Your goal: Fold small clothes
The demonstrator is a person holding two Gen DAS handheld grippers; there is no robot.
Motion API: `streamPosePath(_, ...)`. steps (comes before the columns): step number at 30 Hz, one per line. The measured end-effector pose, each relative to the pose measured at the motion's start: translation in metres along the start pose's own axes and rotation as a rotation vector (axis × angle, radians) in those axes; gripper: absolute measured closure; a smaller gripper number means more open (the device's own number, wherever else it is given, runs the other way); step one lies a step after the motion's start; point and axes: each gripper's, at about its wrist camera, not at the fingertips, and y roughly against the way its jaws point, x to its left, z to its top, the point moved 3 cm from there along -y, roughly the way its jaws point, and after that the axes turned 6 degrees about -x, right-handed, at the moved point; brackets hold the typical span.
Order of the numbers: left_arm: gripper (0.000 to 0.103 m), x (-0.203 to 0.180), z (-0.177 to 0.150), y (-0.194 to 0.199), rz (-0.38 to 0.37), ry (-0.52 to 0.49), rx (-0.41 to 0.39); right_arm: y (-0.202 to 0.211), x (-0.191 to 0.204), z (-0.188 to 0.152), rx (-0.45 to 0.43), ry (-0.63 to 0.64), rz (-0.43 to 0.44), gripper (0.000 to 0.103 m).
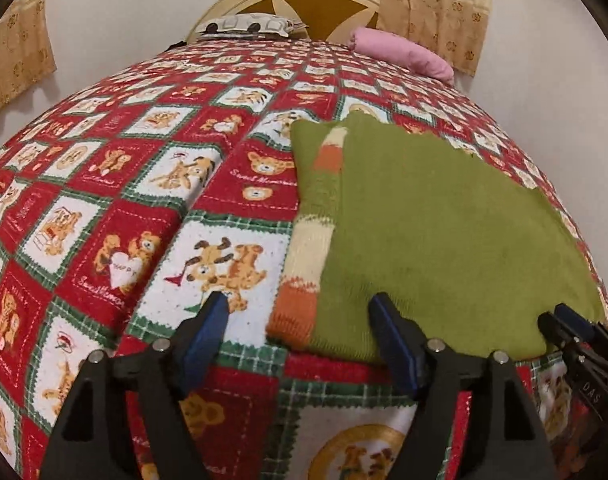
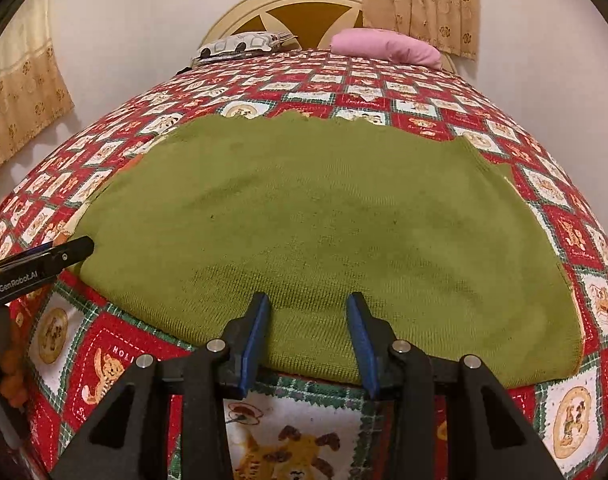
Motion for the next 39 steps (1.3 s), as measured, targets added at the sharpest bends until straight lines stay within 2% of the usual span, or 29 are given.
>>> streamPosePath(1,0.027,0.003,-0.001,0.004,-0.012,0.022,-0.003,0.002,0.000,-0.001,-0.008,-0.006,0.002,0.061)
streamPosePath(5,0.026,0.018,-0.013,0.028,-0.113,0.220,-0.053,0.020,-0.007,-0.002,-0.099,-0.060,0.002,0.061)
streamPosePath(6,0.026,0.017,-0.020,0.031,-0.133,0.257,-0.042,0.021,-0.008,-0.002,-0.105,-0.065,0.008,0.061)
streamPosePath(8,0.026,0.010,-0.029,0.037,-0.130,0.272,-0.046,0.016,-0.008,-0.002,-0.079,-0.066,0.001,0.061)
streamPosePath(10,0.026,-0.002,-0.033,0.042,-0.116,0.231,-0.072,0.011,-0.007,-0.002,-0.059,-0.061,0.002,0.061)
streamPosePath(13,0.022,-0.015,-0.028,0.028,-0.157,0.203,-0.063,0.012,-0.008,-0.002,-0.059,-0.063,0.009,0.061)
streamPosePath(14,0.015,-0.015,-0.023,0.022,-0.177,0.224,-0.081,0.012,-0.008,-0.002,-0.057,-0.067,0.012,0.061)
streamPosePath(15,0.014,-0.013,-0.016,0.017,-0.195,0.253,-0.084,0.011,-0.009,-0.002,-0.054,-0.073,0.017,0.061)
streamPosePath(20,0.014,-0.007,0.013,-0.010,-0.235,0.402,-0.098,0.010,-0.010,-0.003,-0.048,-0.082,0.023,0.061)
streamPosePath(26,0.014,-0.009,0.033,-0.035,-0.236,0.458,-0.081,0.011,-0.010,-0.003,-0.044,-0.081,0.015,0.061)
streamPosePath(27,0.014,-0.008,0.036,-0.036,-0.247,0.468,-0.084,0.012,-0.011,0.000,-0.047,-0.087,0.012,0.064)
streamPosePath(28,0.014,-0.007,0.039,-0.038,-0.254,0.475,-0.086,0.014,-0.011,0.006,-0.058,-0.103,0.018,0.075)
streamPosePath(29,0.014,-0.007,0.041,-0.039,-0.255,0.480,-0.087,0.013,-0.011,0.014,-0.062,-0.119,0.030,0.080)
streamPosePath(30,0.014,-0.006,0.042,-0.041,-0.255,0.483,-0.090,0.011,-0.010,0.024,-0.067,-0.133,0.030,0.084)
streamPosePath(32,0.014,-0.005,0.044,-0.044,-0.254,0.492,-0.093,0.007,-0.007,0.042,-0.093,-0.156,0.029,0.084)
streamPosePath(34,0.017,-0.005,0.046,-0.046,-0.253,0.490,-0.093,-0.003,0.001,0.057,-0.101,-0.158,0.038,0.084)
streamPosePath(37,0.027,-0.007,0.044,-0.049,-0.246,0.458,-0.091,-0.040,0.010,0.051,0.002,-0.149,0.033,0.084)
streamPosePath(38,0.035,-0.007,0.043,-0.050,-0.242,0.448,-0.088,-0.049,0.013,0.045,0.018,-0.131,0.026,0.084)
streamPosePath(39,0.042,-0.007,0.042,-0.051,-0.234,0.443,-0.085,-0.047,0.015,0.042,-0.014,-0.107,0.015,0.084)
